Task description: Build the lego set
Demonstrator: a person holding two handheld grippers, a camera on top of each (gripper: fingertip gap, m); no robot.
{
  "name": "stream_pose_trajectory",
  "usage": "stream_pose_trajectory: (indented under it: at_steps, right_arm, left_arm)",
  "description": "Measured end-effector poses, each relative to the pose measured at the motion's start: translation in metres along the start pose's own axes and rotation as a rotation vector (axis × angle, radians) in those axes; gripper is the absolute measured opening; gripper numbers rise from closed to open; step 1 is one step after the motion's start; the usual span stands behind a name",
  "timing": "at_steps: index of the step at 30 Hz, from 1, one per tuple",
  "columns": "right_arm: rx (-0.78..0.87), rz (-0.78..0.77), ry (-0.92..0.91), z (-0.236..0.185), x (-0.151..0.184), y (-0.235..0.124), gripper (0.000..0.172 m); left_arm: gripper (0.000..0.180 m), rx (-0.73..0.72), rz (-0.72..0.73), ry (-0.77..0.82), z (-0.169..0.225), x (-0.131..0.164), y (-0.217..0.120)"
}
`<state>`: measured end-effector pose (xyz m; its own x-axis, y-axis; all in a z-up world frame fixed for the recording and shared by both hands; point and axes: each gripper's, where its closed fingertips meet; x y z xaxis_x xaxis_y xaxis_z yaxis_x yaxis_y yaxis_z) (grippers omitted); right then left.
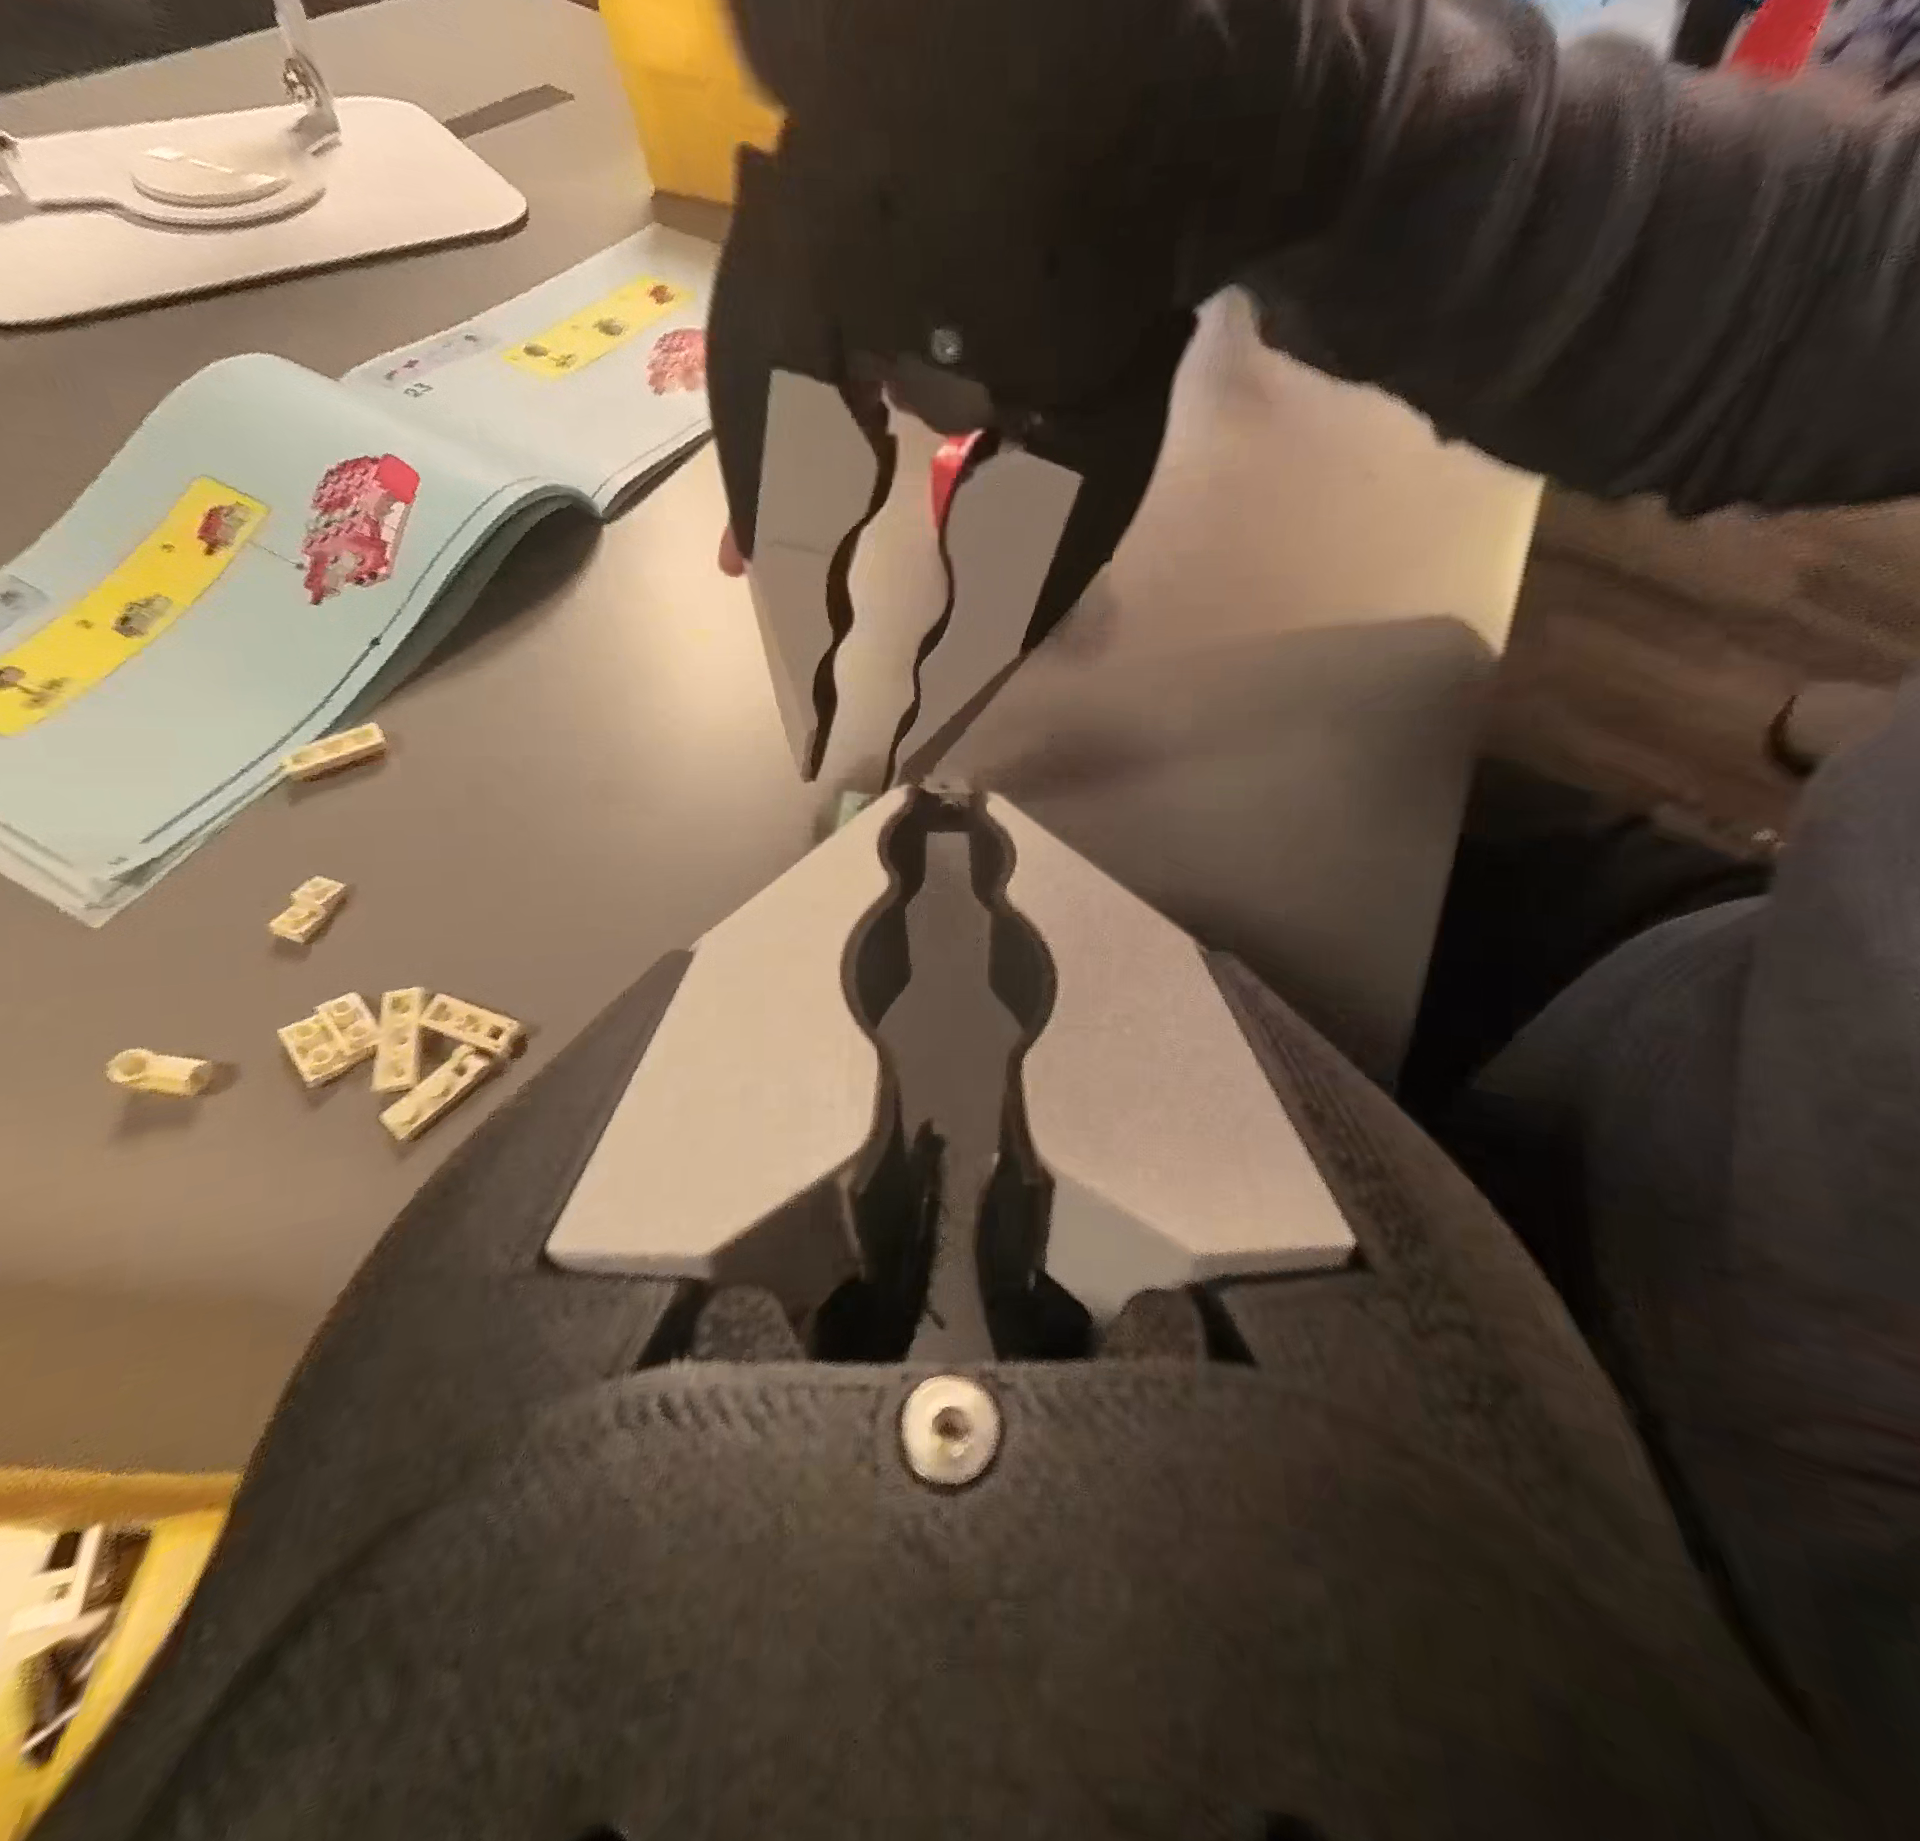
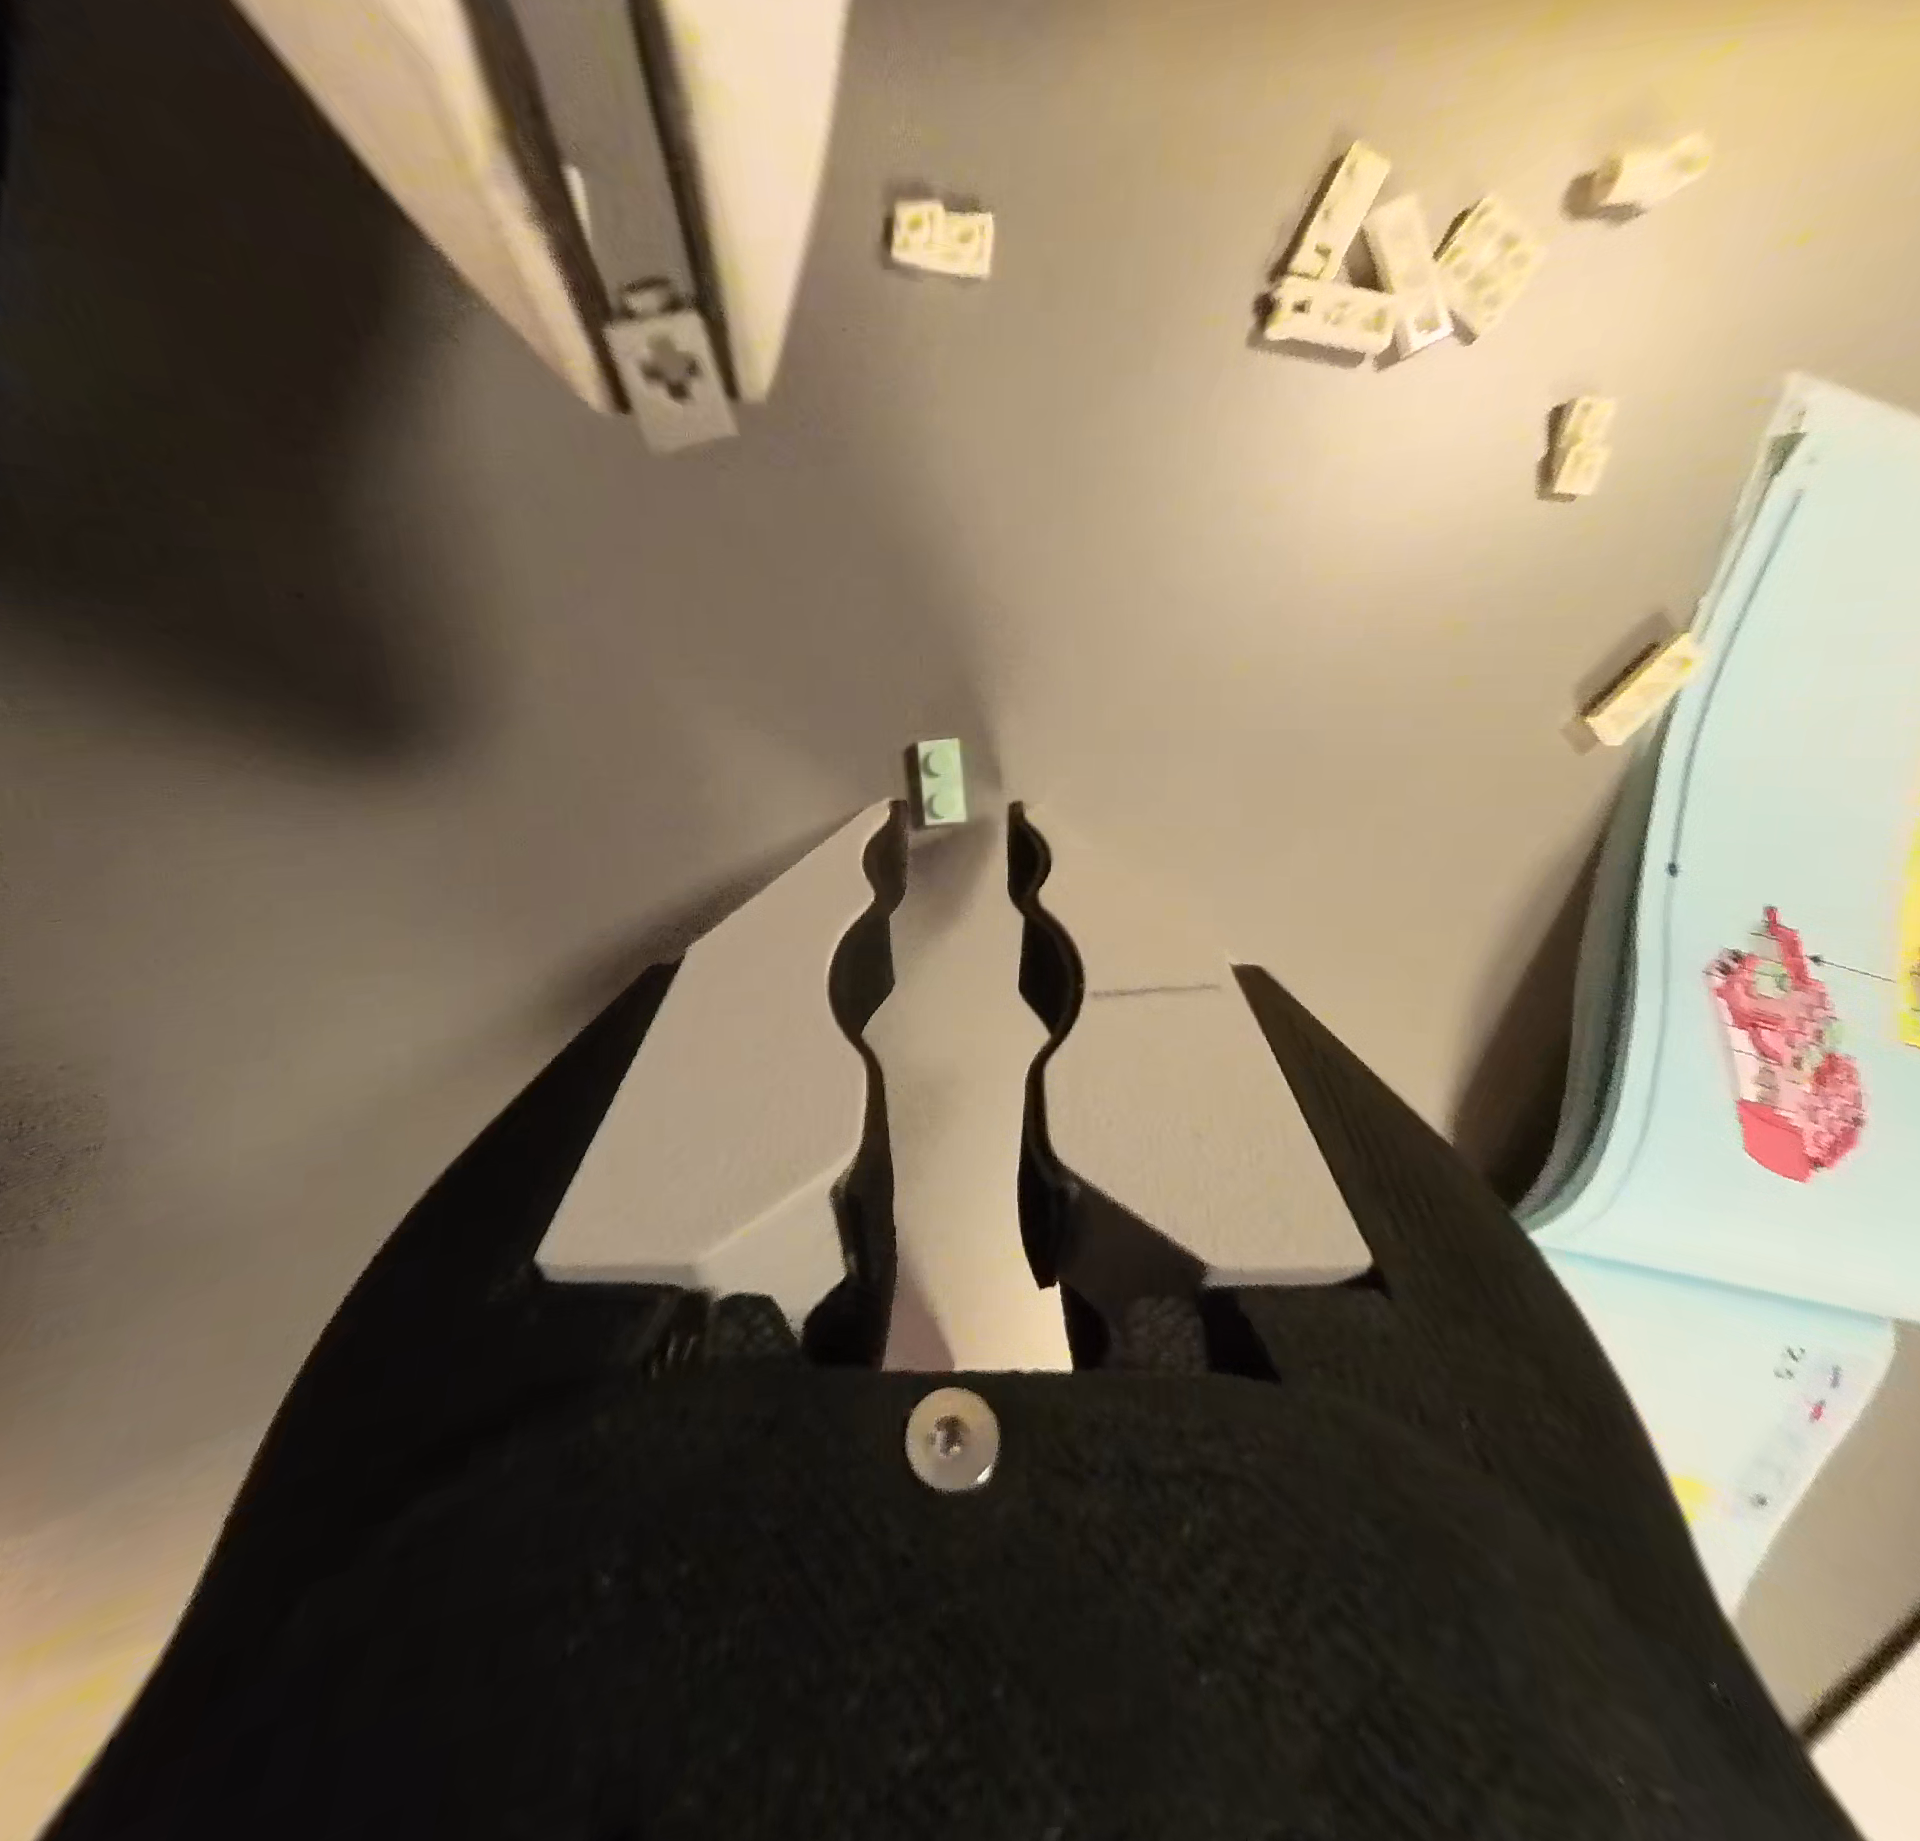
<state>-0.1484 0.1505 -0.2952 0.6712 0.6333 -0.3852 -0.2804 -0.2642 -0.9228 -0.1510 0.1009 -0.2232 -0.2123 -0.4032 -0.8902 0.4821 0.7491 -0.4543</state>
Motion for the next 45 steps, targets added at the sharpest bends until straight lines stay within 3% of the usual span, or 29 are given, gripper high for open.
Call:
stream_pose_trajectory:
  at_steps: [8, 14, 20, 25, 29, 33, 35, 39, 41, 45]
  right_arm:
    - [-0.02, 0.01, -0.007, -0.001, 0.0, 0.004, 0.005]
    - [0.354, 0.051, -0.272, 0.01, -0.018, -0.022, 0.004]
    - [0.731, -0.057, -0.618, 0.001, -0.025, -0.03, 0.005]
    - [0.847, -0.125, -0.709, -0.012, -0.013, -0.034, 0.004]
    - [0.896, -0.123, -0.69, -0.019, -0.006, -0.042, 0.004]
    - [0.938, -0.121, -0.656, -0.021, 0.004, -0.043, 0.004]
    - [0.943, -0.112, -0.632, -0.023, 0.009, -0.042, 0.004]
    - [0.968, -0.074, -0.609, -0.028, 0.012, -0.041, 0.004]
    - [0.973, -0.046, -0.616, -0.033, 0.01, -0.042, 0.004]
    - [0.982, 0.01, -0.637, -0.042, 0.003, -0.044, 0.004]
  left_arm:
    - [0.007, -0.044, -0.016, 0.096, 0.0, 0.01, 0.002]
    - [0.007, -0.112, -0.014, 0.124, -0.009, 0.008, 0.006]
    - [0.007, -0.091, -0.109, 0.07, -0.01, 0.018, 0.017]
    - [0.007, -0.05, -0.28, -0.008, -0.011, 0.033, 0.032]
    - [0.007, -0.044, -0.46, 0.044, -0.012, 0.051, 0.044]
    - [0.007, -0.038, -0.538, 0.063, -0.01, 0.056, 0.051]
    - [0.012, -0.022, -0.548, 0.04, -0.007, 0.056, 0.053]
    - [0.052, -0.02, -0.481, 0.018, 0.0, 0.047, 0.056]
    - [0.049, 0.022, -0.378, 0.049, 0.014, 0.033, 0.057]
    - [0.021, 0.112, -0.257, 0.053, 0.041, 0.016, 0.058]
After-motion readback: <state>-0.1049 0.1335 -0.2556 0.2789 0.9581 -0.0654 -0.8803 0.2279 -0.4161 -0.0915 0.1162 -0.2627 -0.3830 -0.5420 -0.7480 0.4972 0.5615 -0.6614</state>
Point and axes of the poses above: each gripper's, where its closed fingertips meet, y out along the fingers, x out of its underside, z = x × y across the jaws, and after that the axes turned 7 degrees about -x, right-handed
